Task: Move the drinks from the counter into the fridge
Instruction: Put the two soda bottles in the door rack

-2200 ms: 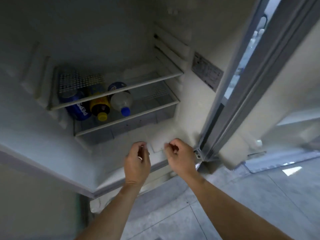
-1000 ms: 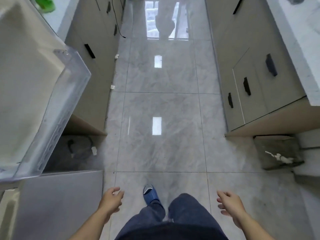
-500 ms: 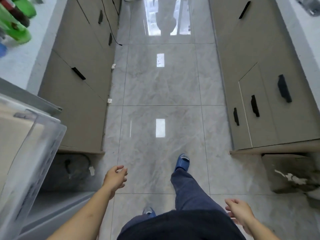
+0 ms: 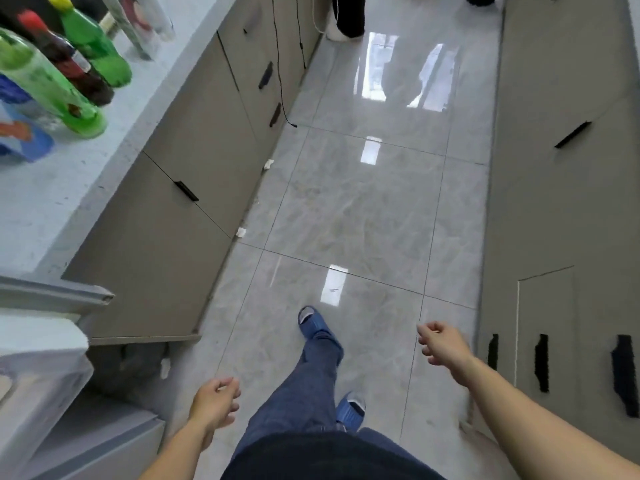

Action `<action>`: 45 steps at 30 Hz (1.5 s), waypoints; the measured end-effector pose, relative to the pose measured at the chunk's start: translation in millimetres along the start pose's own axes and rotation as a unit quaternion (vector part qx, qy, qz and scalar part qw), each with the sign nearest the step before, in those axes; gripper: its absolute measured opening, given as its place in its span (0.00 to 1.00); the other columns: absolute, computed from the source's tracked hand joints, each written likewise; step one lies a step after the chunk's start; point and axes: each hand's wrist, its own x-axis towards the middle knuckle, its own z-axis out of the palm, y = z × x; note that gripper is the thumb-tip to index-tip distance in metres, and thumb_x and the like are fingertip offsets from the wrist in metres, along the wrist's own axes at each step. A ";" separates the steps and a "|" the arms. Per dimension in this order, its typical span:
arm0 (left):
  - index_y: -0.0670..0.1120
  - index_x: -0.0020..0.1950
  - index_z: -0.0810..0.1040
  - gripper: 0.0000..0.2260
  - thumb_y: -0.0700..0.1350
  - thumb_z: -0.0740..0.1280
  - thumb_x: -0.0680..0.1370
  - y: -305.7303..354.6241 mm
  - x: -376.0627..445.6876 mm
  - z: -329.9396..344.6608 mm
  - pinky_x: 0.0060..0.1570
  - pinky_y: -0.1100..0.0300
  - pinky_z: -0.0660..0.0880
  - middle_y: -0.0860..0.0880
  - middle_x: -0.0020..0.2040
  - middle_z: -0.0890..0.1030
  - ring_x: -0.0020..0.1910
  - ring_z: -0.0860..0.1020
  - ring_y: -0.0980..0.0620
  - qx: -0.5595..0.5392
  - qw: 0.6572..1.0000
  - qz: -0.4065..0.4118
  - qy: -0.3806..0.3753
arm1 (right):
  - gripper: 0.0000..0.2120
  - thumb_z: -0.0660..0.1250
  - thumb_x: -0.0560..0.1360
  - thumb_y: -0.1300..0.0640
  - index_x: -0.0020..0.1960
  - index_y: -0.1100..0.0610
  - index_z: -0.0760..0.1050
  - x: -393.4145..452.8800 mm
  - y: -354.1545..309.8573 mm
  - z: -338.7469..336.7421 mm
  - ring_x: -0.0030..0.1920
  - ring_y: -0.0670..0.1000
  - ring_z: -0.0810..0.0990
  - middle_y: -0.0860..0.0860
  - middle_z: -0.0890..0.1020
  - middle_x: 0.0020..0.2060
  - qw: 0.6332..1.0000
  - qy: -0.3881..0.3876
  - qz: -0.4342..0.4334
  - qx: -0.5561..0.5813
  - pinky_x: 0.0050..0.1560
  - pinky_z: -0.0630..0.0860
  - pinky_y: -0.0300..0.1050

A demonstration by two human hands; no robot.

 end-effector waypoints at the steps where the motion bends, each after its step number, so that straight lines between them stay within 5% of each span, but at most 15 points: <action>1: 0.42 0.61 0.75 0.11 0.47 0.63 0.82 9.1 6.3 3.1 0.46 0.51 0.77 0.43 0.53 0.81 0.48 0.80 0.43 -0.004 1.000 -0.012 0.003 | 0.07 0.66 0.76 0.54 0.44 0.57 0.75 12.4 -19.3 0.6 0.30 0.51 0.73 0.53 0.78 0.34 1.000 -0.003 -0.007 -0.012 0.30 0.69 0.40; 8: 0.41 0.55 0.77 0.08 0.44 0.63 0.81 109.1 47.9 1.5 0.46 0.52 0.77 0.42 0.50 0.81 0.45 0.79 0.43 -0.062 0.996 -0.056 0.017 | 0.10 0.66 0.77 0.52 0.46 0.59 0.77 68.0 -133.6 8.3 0.30 0.50 0.74 0.54 0.80 0.35 0.993 -0.034 -0.024 -0.109 0.28 0.69 0.41; 14: 0.44 0.52 0.78 0.07 0.45 0.63 0.78 221.1 80.7 -21.1 0.38 0.58 0.77 0.46 0.43 0.80 0.38 0.78 0.49 -0.151 0.989 0.004 0.010 | 0.08 0.66 0.78 0.57 0.45 0.61 0.75 114.2 -225.0 21.0 0.25 0.50 0.68 0.55 0.76 0.31 0.986 -0.071 -0.031 -0.150 0.27 0.61 0.37; 18: 0.46 0.52 0.78 0.07 0.47 0.64 0.80 273.3 89.4 -32.4 0.35 0.60 0.76 0.46 0.47 0.82 0.39 0.79 0.50 -0.229 0.972 0.027 0.036 | 0.10 0.69 0.77 0.56 0.46 0.65 0.75 141.2 -282.4 33.0 0.25 0.52 0.71 0.57 0.77 0.31 0.976 -0.085 -0.028 -0.201 0.29 0.65 0.40; 29: 0.51 0.51 0.77 0.04 0.50 0.65 0.81 325.9 83.0 -33.5 0.37 0.56 0.79 0.47 0.47 0.83 0.41 0.81 0.48 -0.332 0.929 -0.079 0.143 | 0.10 0.69 0.76 0.56 0.42 0.62 0.78 233.0 -476.0 124.6 0.23 0.52 0.70 0.53 0.77 0.26 0.910 -0.183 -0.117 -0.354 0.27 0.66 0.38; 38: 0.50 0.52 0.78 0.04 0.48 0.65 0.81 353.8 65.8 -24.0 0.31 0.59 0.78 0.47 0.45 0.84 0.40 0.82 0.47 -0.498 0.811 -0.157 0.263 | 0.09 0.68 0.77 0.56 0.41 0.60 0.77 226.5 -590.0 237.6 0.25 0.51 0.71 0.53 0.77 0.28 0.822 -0.318 -0.215 -0.420 0.26 0.64 0.39; 42: 0.48 0.52 0.79 0.04 0.42 0.66 0.80 371.0 69.1 -69.6 0.29 0.60 0.77 0.47 0.39 0.85 0.34 0.81 0.51 -0.559 0.750 -0.099 0.340 | 0.05 0.68 0.77 0.56 0.44 0.56 0.79 159.6 -623.7 292.9 0.33 0.50 0.78 0.51 0.80 0.33 0.757 -0.381 -0.338 -0.409 0.37 0.77 0.47; 45: 0.52 0.53 0.79 0.03 0.46 0.67 0.80 390.8 68.1 -135.4 0.34 0.61 0.80 0.50 0.42 0.84 0.39 0.83 0.53 -0.561 0.737 -0.014 0.377 | 0.03 0.69 0.77 0.53 0.47 0.52 0.79 83.3 -655.4 334.1 0.40 0.53 0.82 0.51 0.82 0.37 0.715 -0.425 -0.435 -0.345 0.48 0.80 0.52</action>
